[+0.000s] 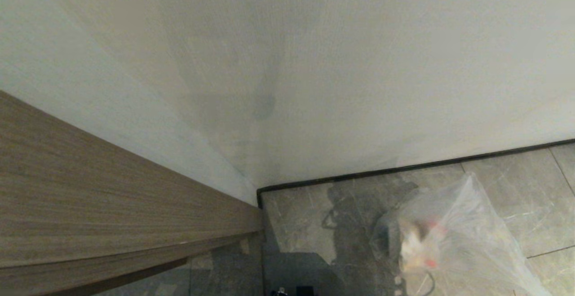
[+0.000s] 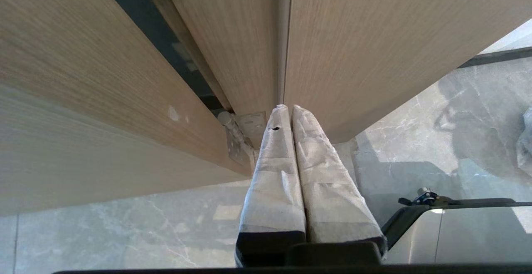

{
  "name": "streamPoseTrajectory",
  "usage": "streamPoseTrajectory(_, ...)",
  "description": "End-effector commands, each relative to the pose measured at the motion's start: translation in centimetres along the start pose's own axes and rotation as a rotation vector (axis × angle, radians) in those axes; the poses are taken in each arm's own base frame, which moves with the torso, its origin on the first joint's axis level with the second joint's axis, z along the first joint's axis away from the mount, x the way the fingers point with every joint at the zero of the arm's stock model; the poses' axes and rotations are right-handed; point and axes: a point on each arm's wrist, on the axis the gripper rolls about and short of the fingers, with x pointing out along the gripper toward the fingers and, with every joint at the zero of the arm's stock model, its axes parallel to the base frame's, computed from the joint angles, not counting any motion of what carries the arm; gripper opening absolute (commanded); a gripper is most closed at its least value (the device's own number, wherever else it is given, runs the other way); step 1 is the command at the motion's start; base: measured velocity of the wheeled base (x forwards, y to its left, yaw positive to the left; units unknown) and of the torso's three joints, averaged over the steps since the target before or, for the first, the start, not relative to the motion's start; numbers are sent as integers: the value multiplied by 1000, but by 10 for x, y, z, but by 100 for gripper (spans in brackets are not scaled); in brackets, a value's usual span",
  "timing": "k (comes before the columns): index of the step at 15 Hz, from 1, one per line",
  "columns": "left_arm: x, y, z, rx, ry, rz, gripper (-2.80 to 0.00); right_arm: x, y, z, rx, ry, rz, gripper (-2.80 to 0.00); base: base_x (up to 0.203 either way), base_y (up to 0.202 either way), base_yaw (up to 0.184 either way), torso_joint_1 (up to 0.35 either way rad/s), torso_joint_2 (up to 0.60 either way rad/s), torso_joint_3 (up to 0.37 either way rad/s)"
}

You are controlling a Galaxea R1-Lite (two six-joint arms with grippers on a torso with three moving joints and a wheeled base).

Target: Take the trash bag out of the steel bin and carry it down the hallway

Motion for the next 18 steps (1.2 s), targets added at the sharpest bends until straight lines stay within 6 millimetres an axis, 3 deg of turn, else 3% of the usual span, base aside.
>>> streamPoseTrajectory(1,0,0,0,-2,-2,1,-280,0,0,0,0,3,0,0,0,0,0,0,0,0)
streamPoseTrajectory(18,0,0,0,-11,0,0,-280,0,0,0,0,3,0,0,0,0,0,3,3,188)
